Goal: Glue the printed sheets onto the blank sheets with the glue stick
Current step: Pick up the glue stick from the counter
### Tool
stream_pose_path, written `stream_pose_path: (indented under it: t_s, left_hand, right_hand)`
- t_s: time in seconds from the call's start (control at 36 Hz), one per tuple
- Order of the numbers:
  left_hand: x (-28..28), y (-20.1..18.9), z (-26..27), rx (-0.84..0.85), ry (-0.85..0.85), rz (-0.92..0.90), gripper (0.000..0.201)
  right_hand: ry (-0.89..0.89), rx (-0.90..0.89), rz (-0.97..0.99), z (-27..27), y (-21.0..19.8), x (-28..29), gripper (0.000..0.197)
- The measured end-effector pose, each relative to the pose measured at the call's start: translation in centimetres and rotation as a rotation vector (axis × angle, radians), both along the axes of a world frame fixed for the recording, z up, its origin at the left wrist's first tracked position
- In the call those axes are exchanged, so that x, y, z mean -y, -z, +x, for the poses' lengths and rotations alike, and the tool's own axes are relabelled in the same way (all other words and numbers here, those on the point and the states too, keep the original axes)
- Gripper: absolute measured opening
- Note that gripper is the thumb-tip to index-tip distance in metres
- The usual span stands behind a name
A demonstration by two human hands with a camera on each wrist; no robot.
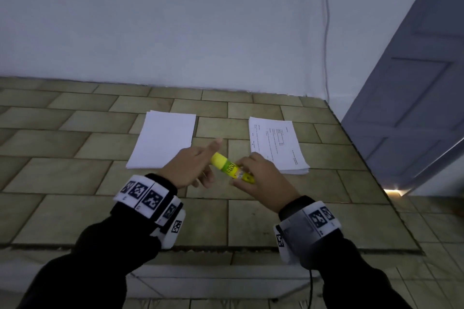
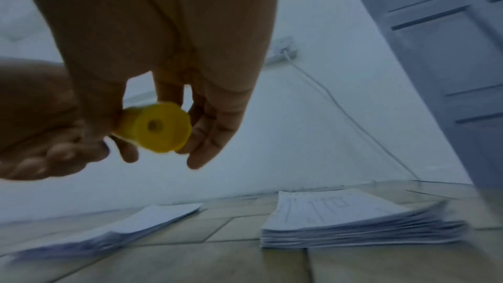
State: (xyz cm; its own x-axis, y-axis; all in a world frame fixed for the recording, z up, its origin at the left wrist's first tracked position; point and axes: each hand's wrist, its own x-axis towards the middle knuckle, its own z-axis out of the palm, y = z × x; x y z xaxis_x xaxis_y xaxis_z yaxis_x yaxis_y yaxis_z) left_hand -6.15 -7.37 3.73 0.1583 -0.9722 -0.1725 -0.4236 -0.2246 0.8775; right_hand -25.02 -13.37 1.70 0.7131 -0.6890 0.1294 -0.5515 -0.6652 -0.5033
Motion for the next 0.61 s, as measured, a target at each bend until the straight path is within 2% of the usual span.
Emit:
stream_pose_path:
  t_s: [0.11,0.25,0.33,0.39,0.44,0.5,0.56,0.61]
  left_hand:
    - [0.6,0.6,-0.1,0.187,-0.005,-0.020,0.060]
    - [0.9,1.2,0.5,0.211,0.011,-0.115,0.053]
    - [0.6,1.6,1.1,0.199,0.073,-0.231,0.055]
    - [0.4,1.7,1.4,0.184,0.102,-0.332,0.057]
    - [0.2,1.7,1.5,0.210,0.118,-0.398,0.055]
    - [0.2,1.8,1.6,0.235,0.102,-0.408,0.049]
    - [0.2,1.6,1.6,0.252,0.058,-0.338,0.051]
    - [0.4,1.2,1.5,0.319,0.005,-0.205,0.058]
  right_hand:
    - [-0.001,0.019,-0.035,1.3,0.5,-0.7,0.037]
    - [-0.021,0.076,0.085,1.4,1.0,-1.3,0.031]
    - [-0.097,0.213,0.356,1.1,0.7,-1.1,0.010]
    - [-0.142,0.302,0.592,0.9,0.3,-1.0,0.015]
    - [-0.166,0.336,0.735,0.8,0.0,-0.9,0.020]
    - [-0.146,0.304,0.693,0.9,0.1,-0.8,0.019]
    - [-0.105,0.193,0.478,1.3,0.3,-1.0,0.017]
    - [-0.087,0.042,0.207,1.7,0.6,-1.4,0.023]
